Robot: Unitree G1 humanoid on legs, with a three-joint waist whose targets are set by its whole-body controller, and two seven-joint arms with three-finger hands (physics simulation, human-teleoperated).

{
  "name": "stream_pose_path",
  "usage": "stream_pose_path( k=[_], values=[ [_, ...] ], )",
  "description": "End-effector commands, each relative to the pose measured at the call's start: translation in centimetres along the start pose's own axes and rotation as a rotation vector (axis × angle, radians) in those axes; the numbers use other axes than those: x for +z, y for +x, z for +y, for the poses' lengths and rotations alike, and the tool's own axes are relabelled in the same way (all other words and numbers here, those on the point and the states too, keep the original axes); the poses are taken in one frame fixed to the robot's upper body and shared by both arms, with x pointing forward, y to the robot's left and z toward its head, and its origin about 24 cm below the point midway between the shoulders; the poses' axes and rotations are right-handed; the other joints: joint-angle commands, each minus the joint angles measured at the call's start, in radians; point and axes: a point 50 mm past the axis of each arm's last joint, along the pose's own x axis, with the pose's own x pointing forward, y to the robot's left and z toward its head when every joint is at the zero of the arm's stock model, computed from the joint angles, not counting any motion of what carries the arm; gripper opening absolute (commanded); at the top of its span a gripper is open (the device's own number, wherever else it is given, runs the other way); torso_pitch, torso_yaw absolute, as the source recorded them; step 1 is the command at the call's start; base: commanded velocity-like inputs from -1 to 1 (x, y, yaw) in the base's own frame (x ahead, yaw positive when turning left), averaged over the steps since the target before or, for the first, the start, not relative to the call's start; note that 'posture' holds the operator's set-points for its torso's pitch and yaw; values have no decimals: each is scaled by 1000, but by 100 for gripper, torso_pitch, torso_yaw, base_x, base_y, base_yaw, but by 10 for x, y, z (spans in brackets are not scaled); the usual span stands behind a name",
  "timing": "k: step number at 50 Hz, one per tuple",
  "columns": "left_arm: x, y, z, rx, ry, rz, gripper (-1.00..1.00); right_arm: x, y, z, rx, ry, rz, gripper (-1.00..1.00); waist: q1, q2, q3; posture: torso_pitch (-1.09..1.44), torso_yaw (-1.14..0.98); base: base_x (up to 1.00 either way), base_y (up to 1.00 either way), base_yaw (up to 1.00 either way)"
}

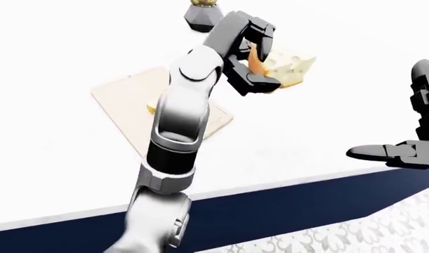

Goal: Pick up the wedge of cheese and place it on the slice of bread to prepare a simple cheese on bread dish.

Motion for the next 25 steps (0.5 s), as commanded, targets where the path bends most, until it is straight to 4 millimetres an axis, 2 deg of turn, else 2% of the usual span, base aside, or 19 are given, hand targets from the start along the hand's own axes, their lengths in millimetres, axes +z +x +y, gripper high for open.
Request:
stream_pose_path(
  k=[1, 10, 12, 25],
  values=[
    [24, -7, 11, 32, 15, -95, -100, 11, 0, -1, -12, -21, -62, 100, 0, -5, -24, 0, 0, 0, 0, 0],
    [28, -31, 71, 171, 26, -84, -100, 21, 4, 2, -4, -37, -76, 100, -1, 8, -20, 0, 0, 0, 0, 0],
    [23, -35, 83, 200, 25, -73, -100, 21, 5, 2, -5, -36, -77, 100, -2, 10, -20, 0, 0, 0, 0, 0],
    [13, -62, 138, 355, 13, -56, -100, 19, 7, 8, 4, -35, -72, 100, -4, 23, -21, 0, 0, 0, 0, 0]
  ],
)
